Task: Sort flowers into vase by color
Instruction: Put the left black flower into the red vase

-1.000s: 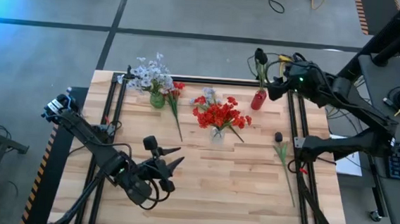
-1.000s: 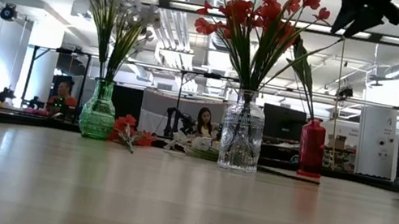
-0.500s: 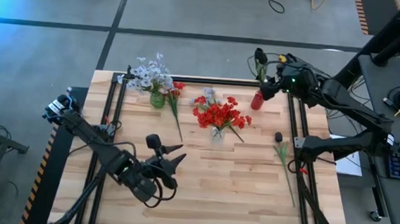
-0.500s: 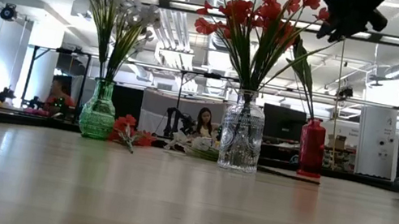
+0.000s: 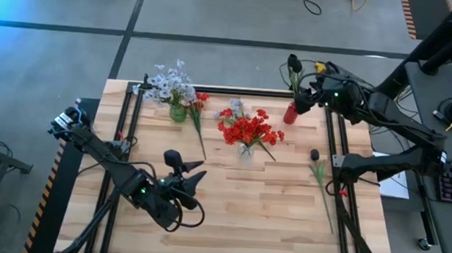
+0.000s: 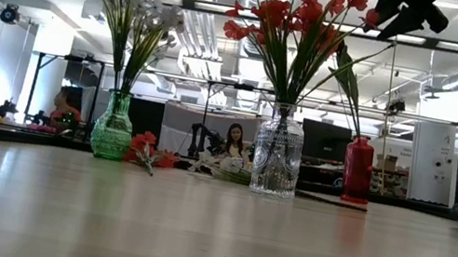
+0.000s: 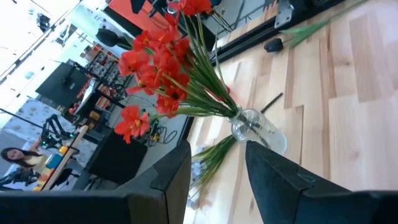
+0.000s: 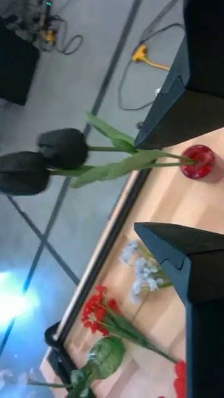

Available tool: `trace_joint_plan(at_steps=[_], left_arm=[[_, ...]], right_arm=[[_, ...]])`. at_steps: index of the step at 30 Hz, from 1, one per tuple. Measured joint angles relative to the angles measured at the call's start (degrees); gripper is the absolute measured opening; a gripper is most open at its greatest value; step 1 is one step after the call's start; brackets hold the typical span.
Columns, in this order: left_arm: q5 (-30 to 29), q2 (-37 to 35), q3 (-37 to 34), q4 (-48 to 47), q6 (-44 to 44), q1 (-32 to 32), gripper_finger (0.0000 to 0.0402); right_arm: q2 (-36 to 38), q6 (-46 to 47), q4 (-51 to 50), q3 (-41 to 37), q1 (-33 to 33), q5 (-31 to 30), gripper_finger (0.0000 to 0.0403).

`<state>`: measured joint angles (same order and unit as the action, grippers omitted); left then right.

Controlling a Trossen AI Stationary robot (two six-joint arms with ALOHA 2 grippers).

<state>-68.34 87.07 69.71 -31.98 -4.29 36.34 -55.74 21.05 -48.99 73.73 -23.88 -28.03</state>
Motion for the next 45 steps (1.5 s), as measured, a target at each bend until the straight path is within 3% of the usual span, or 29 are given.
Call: trace_joint_plan(at_steps=[9,17,23,28,33,39,45], left_arm=[[-1.98,0.0,-0.04,-1.25,1.16,-0.17,0.0136],[-3.35,0.0,-0.07,-1.71,3.76,-0.17,0.0136],[-3.8,-0.02,-0.07,-2.07,3.8,-0.17,0.0136],[-4.95,-0.02,-0.09,-2.12,3.82,-0.17,0.0136],[-5.74,-0.02,-0.09,-2.14,3.59,-0.2,0.0136],[-5.72,-0.04,-0.09,-2.16,2.42,-0.2,0.0136],[-5.72,-0.04,-0.09,-2.2,1.79,-0.2,0.0136]], right_arm=[[-5.51,1.65,-1.95,-3.03,-0.38,0.02,0.0194],[-10.2,1.48,-0.96,-4.48,-4.61,0.29,0.0194],[-11.33,1.02,2.78,-4.48,-8.52,8.5,0.0194],[-13.55,0.1,4.8,-4.7,-8.52,8.45,0.0199],[-16.12,-0.57,4.96,-4.75,-8.52,3.95,0.0228],[-17.2,-1.61,6.99,-4.76,-8.52,3.53,0.0262],[-17.0,-1.58,7.31,-4.76,-8.52,1.08,0.0269]])
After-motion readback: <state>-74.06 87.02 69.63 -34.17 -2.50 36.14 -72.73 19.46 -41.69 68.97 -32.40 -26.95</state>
